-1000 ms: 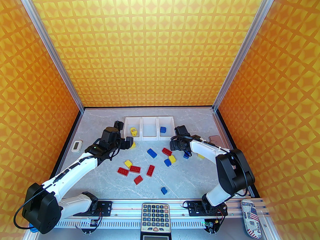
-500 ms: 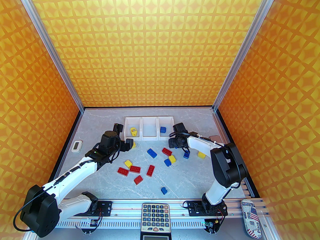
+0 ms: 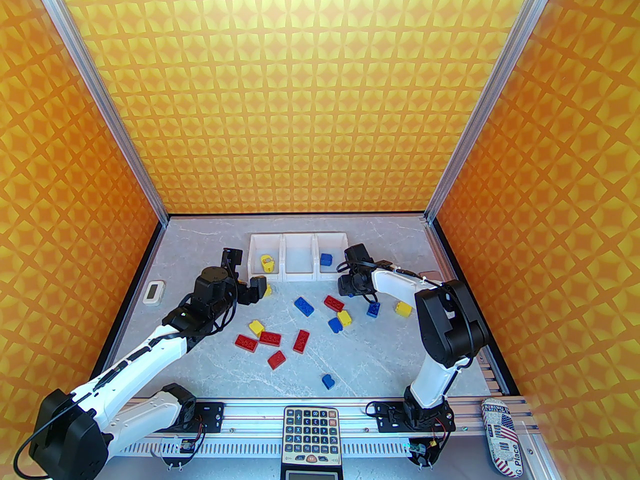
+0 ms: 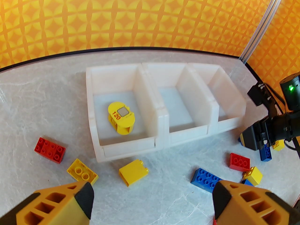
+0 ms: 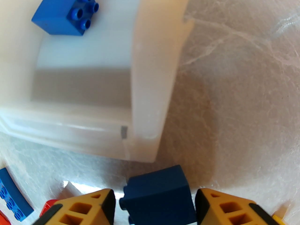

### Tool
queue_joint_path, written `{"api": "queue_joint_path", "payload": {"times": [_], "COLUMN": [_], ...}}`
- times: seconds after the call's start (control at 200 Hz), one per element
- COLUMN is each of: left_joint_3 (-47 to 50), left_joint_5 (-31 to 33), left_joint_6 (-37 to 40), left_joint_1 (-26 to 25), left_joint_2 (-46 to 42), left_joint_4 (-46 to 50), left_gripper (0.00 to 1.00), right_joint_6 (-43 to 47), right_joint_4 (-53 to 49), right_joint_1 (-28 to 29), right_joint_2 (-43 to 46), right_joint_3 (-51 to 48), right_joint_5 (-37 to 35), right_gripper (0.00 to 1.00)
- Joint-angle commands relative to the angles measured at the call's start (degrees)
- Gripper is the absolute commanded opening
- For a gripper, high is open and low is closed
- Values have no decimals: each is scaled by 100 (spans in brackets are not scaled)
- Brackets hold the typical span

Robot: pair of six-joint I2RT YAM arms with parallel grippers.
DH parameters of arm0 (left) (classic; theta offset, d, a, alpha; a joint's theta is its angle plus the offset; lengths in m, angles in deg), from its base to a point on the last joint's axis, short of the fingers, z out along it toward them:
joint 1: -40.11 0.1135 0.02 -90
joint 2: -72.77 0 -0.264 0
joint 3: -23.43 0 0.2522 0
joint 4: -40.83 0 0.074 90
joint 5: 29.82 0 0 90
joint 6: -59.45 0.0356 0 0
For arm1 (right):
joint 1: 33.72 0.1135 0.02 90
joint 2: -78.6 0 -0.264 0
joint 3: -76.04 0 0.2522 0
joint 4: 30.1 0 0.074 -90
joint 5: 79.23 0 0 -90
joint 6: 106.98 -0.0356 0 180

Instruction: Sort the legos into containers by color

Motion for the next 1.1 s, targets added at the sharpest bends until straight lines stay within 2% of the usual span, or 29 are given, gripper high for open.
{"api": "queue_joint_path", "payload": {"times": [0.0,0.305,0.515,0.67,0.935,1.095], "left_joint_3": [83,153,223,145,71,60], "left_joint_5": [-121,-35,57,65,66,61], "left_joint_6": [139,251,293,291,281,281], "left_joint_1": [-36,-36,-36,-36,-36,-36], "left_joint_2": [19,-19,41,143,144,460], "left_joint_4": [-103,-124,-198,-133,-62,-73], "left_gripper": [88,89,89,90,90,90], "right_joint_6": [25,48,55,77,73,178], "right_joint_4": [-146,-254,-497,-566,-264,-253], "right_joint_1": [-41,-37,-39,-34,-40,-36], "right_joint_2": [-68,465,1214,1444,1094,655], "right_joint_3": [109,-63,-39,145,784,1346], "right_joint_5": [57,166,388,475,688,686], "right_gripper": [53,32,30,30,30,31]}}
